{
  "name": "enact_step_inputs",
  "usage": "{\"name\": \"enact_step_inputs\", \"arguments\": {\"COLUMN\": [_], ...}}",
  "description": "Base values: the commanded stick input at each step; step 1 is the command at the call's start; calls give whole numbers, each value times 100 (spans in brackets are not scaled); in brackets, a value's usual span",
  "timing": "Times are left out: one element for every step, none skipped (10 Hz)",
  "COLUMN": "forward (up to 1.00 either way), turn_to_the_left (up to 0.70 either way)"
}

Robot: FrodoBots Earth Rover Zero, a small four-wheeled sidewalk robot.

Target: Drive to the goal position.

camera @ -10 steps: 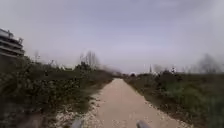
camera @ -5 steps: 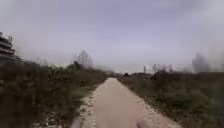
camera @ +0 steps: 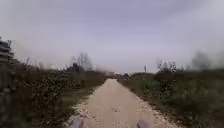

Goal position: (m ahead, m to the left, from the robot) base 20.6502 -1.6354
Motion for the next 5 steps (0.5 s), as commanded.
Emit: {"name": "enact_step_inputs", "arguments": {"forward": [70, 70, 70, 70, 70], "turn_to_the_left": [0, 0, 0, 0, -13]}}
